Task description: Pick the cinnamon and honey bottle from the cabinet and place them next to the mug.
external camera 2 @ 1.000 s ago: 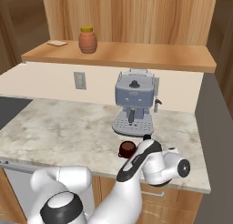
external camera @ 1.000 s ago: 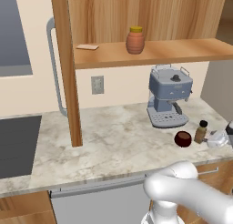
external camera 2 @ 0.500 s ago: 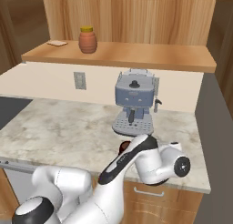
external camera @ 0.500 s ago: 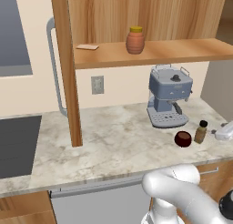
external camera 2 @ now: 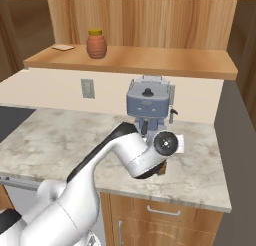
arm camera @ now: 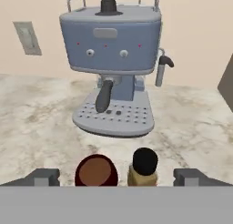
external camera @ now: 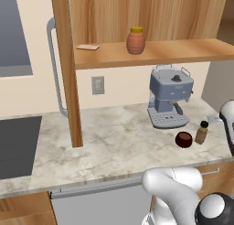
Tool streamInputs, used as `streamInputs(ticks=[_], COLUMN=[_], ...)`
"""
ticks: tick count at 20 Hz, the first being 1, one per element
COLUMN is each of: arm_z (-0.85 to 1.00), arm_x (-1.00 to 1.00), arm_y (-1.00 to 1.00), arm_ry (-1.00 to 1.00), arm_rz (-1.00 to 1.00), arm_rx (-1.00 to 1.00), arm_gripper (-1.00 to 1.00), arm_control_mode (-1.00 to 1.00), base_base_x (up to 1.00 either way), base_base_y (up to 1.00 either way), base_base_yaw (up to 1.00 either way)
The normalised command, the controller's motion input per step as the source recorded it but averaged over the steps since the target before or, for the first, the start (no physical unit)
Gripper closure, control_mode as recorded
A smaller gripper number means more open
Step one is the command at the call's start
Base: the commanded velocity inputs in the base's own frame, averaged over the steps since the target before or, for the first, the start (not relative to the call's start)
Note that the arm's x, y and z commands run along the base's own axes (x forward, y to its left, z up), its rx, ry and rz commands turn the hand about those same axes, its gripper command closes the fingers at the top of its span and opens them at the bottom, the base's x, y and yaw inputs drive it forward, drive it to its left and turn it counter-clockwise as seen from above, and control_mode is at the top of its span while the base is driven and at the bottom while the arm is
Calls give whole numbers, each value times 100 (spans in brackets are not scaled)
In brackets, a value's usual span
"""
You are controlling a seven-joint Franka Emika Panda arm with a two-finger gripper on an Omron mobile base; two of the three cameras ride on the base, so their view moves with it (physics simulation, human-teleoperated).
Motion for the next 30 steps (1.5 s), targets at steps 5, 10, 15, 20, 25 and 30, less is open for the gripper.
streamInputs(ticks=[5, 10, 15, 20, 25, 30], arm_z=[75, 90, 65, 48, 23, 38], arm_x=[0, -8, -32, -28, -36, -33], arm_y=[76, 61, 49, 59, 32, 10], arm_ry=[13, 15, 9, 0, 0, -3], arm_rz=[-29, -29, -32, -21, 0, 8], arm_rx=[-7, -4, 0, 5, 15, 19], arm_gripper=[-100, -100, -100, -100, -100, -100], arm_control_mode=[-100, -100, -100, -100, -100, -100], base_base_x=[0, 0, 0, 0, 0, 0], base_base_y=[0, 0, 0, 0, 0, 0], base_base_yaw=[0, 0, 0, 0, 0, 0])
